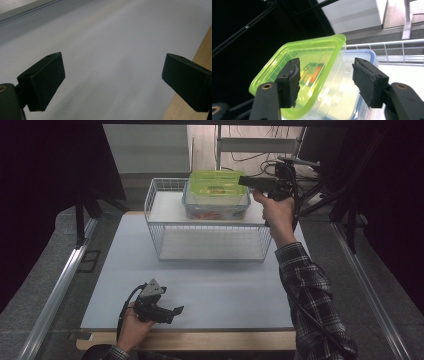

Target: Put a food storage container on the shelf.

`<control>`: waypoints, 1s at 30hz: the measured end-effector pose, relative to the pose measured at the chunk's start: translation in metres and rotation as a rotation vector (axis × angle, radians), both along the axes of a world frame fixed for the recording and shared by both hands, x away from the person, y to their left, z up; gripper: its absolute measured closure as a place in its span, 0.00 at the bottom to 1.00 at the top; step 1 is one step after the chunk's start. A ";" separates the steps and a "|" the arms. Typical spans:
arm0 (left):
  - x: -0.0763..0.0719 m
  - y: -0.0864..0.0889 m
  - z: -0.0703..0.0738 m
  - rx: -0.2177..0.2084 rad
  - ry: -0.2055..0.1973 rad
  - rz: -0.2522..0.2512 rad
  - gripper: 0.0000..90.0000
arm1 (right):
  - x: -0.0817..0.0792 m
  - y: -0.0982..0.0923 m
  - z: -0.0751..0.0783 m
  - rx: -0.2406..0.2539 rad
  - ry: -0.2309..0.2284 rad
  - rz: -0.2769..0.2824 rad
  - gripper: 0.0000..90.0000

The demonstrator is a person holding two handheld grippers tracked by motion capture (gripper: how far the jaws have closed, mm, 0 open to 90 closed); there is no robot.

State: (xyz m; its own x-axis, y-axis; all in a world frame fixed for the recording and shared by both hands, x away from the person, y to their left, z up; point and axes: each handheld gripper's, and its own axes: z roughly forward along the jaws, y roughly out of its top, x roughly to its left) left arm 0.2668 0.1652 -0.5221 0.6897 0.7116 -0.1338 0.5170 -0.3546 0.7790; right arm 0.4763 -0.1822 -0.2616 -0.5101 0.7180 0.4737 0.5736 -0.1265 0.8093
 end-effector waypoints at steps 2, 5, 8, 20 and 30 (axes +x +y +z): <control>0.000 0.000 0.000 0.002 0.000 0.001 0.05 | -0.003 -0.002 0.000 -0.018 -0.003 0.008 0.37; 0.000 -0.001 0.000 0.003 0.001 -0.002 0.05 | -0.007 -0.006 -0.001 -0.021 -0.010 0.022 0.34; 0.000 -0.001 0.000 0.002 0.002 -0.001 0.05 | -0.012 -0.009 -0.002 -0.026 -0.019 0.044 0.32; 0.001 -0.001 -0.001 -0.003 0.002 0.000 0.05 | -0.027 -0.019 -0.007 -0.058 -0.049 0.096 0.24; 0.001 -0.002 -0.001 -0.002 0.002 0.000 0.05 | -0.038 -0.023 -0.020 -0.084 -0.054 0.143 0.21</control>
State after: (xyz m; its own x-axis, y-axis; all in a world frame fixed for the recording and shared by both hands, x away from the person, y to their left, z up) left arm 0.2675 0.1633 -0.5235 0.6894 0.7113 -0.1369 0.5188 -0.3529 0.7786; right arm 0.4378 -0.2056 -0.2812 -0.6329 0.6719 0.3847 0.5366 0.0225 0.8435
